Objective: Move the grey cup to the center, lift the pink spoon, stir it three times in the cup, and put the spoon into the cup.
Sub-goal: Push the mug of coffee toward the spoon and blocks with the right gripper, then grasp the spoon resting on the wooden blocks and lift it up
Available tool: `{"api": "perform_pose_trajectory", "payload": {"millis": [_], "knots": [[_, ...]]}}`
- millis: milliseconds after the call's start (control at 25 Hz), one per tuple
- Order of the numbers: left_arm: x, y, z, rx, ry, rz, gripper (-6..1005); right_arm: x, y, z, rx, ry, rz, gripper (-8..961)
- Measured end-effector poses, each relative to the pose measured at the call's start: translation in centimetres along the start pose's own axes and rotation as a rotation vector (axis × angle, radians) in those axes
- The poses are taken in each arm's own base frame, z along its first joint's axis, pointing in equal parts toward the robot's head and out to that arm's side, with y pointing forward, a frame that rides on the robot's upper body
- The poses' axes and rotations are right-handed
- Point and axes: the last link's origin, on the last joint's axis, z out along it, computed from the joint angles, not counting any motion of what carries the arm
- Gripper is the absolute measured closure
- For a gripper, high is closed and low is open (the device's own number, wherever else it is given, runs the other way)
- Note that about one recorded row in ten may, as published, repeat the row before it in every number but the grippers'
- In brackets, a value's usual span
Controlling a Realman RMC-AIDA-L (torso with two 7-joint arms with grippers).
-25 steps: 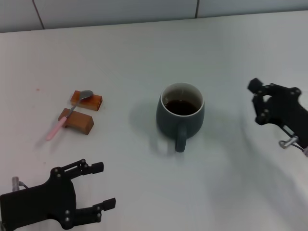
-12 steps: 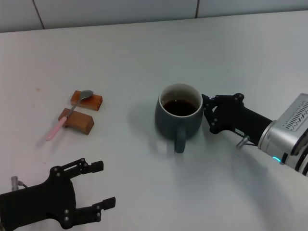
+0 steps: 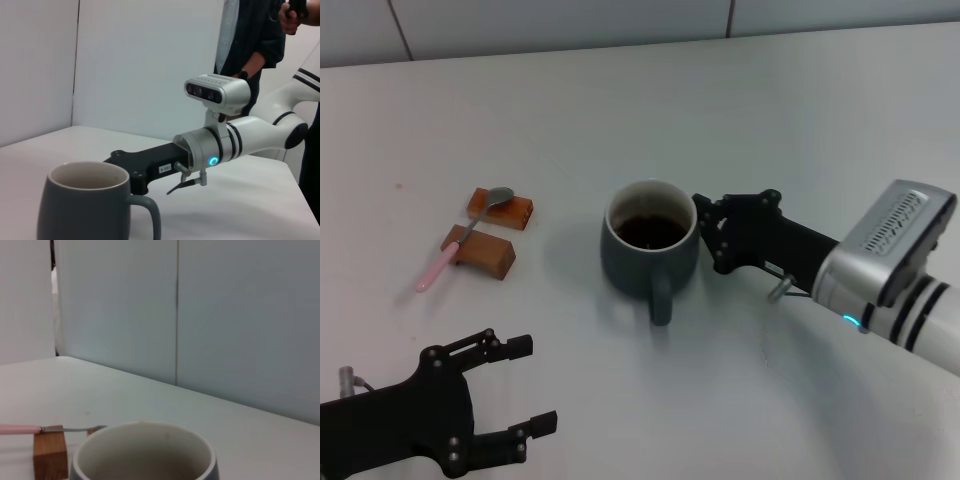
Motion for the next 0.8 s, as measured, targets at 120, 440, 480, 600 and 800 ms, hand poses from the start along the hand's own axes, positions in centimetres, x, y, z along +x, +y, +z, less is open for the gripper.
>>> {"api": "perform_pose_trajectory", "payload": {"millis": [120,440,480,600,800], "knots": [[0.0,0.0,-0.1,0.0,0.0,-0.002,186,-0.7,0.5,1.3,-0.025,0.007,-0.001,923],[-0.1,0.2,-0.3,0.006,-0.001,-0.006,185,-1.8,1.3,3.0,-0.067,0.011,-0.005,917],[-0.1,0.2,-0.3,0.006,-0.001,-0.006,185,-1.9,1.4,3.1,-0.069,0.01,-0.005,916],[-0.1,0.1,-0.3,0.011,0.001,-0.006,185,-1.7,1.3,2.7,-0.059,0.001,0.011,914],[-0.1,0.1,-0.4,0.017,0.004,-0.006,186,-1.1,-0.6,-2.2,0.065,-0.172,0.121,910]]}}
